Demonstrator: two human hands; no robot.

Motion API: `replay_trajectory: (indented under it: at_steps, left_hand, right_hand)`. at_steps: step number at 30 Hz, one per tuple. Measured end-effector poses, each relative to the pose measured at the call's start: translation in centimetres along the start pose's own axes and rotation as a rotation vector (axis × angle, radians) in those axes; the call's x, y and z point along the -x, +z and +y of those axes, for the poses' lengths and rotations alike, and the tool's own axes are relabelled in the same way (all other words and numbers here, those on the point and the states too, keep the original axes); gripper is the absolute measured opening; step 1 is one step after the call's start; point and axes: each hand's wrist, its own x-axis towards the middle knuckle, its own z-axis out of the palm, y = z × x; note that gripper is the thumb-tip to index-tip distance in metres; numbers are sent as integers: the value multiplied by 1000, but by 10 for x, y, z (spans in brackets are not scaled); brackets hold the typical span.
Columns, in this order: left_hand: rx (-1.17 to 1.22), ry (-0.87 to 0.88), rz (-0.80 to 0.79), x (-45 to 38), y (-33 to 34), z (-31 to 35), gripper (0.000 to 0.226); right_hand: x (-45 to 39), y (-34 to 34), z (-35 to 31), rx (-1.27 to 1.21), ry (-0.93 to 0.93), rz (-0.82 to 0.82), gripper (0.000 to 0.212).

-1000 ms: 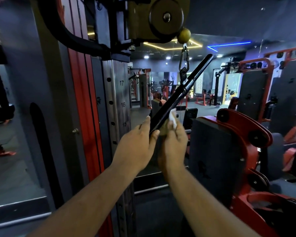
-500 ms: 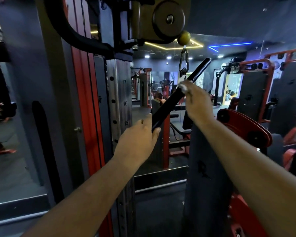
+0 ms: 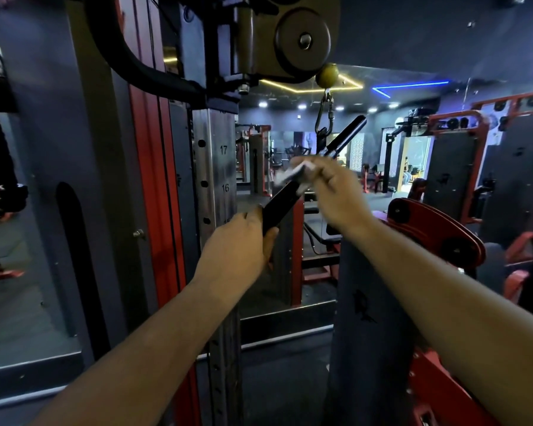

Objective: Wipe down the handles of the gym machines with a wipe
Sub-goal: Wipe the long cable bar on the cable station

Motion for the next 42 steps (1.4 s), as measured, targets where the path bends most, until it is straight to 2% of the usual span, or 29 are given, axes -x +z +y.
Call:
replay_trajectory:
  at_steps: [2,5,7,11,15,17,18,20,22,23,26,27,29,30,32,35,37,40,42]
  left_hand:
    - [-35,16,15,-1,-2,6,45]
    - [-43,15,10,1,-3,9,61]
    - [-18,12,15,3,-4,7,70]
    - [49,12,11,5,-7,3,85]
    - [89,53,-2,9,-7,2,107]
    - [111,50,7,12,-10,4,110]
    - [116,38,3,13,-15,6,108]
    - [119,-1,-7,12,-23,7,98]
    - [133,-45,-20,8,-28,6,84]
    - [147,-60,-28,7,-30,6,78]
    - [285,-142,-82,7,-33,7,80]
    - [359,-181,-107,7,-33,9,86]
    - [480,-241,-147,7,-36,13,95]
    - [515,-257,-159,7,-36,13,97]
    - [585,-285,-166,7,-37,11,99]
    - [700,-326,-169,7,-40,5,101]
    - [723,-339,-176,7,-44,4,99]
    - [722,-307,-158,6,-49,6,89]
    - [712,-296,-159,4,-47,7,82]
  right_hand:
    - [-32,-13,16,231,6,96,25]
    - [-52,-17,33,590,-30,-86,23]
    - [-45,-8,30,683,-70,-176,20]
    - [-24,13,-7,557,-127,-260,25]
    - [1,21,-41,402,-207,-538,24]
    - [-1,8,-40,258,-183,-585,24]
    - [-7,-1,-33,165,-152,-515,26]
    - [-21,-20,-13,17,-59,-143,31]
    - [-28,-27,9,49,-17,211,33]
    - [-25,-22,15,98,4,271,35]
    - [7,21,22,249,2,85,37]
    - [23,35,17,226,-8,105,34]
    - [57,59,3,99,-46,209,22]
    - [74,67,-4,-21,-22,224,22]
    - [104,83,-18,-164,-74,167,33]
    - [130,90,-25,-338,-232,71,35]
    - [129,78,-23,-402,-221,150,33]
    - [88,51,-8,-383,40,461,31]
    - [47,38,1,-357,158,525,34]
